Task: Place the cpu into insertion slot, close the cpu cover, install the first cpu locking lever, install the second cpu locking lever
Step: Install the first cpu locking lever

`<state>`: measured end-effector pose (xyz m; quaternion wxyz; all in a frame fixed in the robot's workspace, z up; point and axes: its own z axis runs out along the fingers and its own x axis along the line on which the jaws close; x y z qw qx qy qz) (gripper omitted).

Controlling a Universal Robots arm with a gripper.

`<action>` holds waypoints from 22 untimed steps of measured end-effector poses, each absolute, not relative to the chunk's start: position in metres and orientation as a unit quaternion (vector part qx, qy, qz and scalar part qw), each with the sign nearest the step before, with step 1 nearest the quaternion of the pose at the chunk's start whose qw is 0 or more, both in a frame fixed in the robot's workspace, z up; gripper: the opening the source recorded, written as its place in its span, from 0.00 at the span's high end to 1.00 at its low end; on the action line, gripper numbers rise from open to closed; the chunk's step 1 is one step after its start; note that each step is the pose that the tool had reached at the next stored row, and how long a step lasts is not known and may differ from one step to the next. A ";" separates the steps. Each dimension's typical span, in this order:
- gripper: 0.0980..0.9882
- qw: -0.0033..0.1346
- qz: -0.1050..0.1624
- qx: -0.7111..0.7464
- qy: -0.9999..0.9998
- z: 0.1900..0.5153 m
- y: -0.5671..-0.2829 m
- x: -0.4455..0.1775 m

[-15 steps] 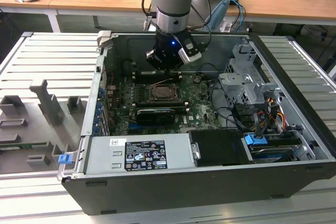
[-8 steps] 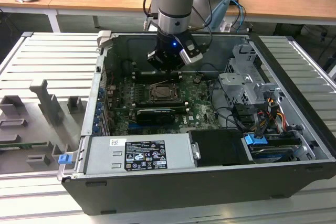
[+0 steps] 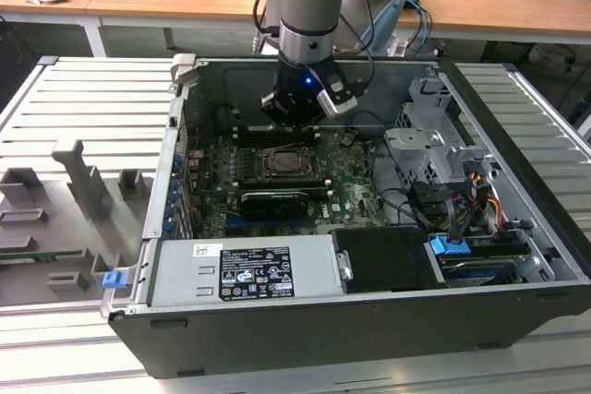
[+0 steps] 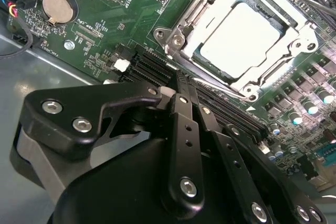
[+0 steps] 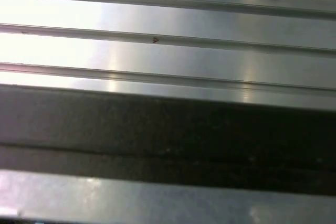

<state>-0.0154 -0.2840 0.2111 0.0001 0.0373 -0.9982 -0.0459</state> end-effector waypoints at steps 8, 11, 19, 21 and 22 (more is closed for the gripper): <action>0.99 0.000 -0.047 0.034 -0.998 0.210 -0.287 -0.015; 0.99 0.000 -0.047 0.034 -0.998 0.210 -0.287 -0.015; 0.99 0.000 -0.049 0.034 -0.998 0.206 -0.287 -0.015; 0.99 0.000 -0.049 0.034 -0.998 0.205 -0.287 -0.015; 0.99 0.000 -0.049 0.034 -0.998 0.205 -0.287 -0.015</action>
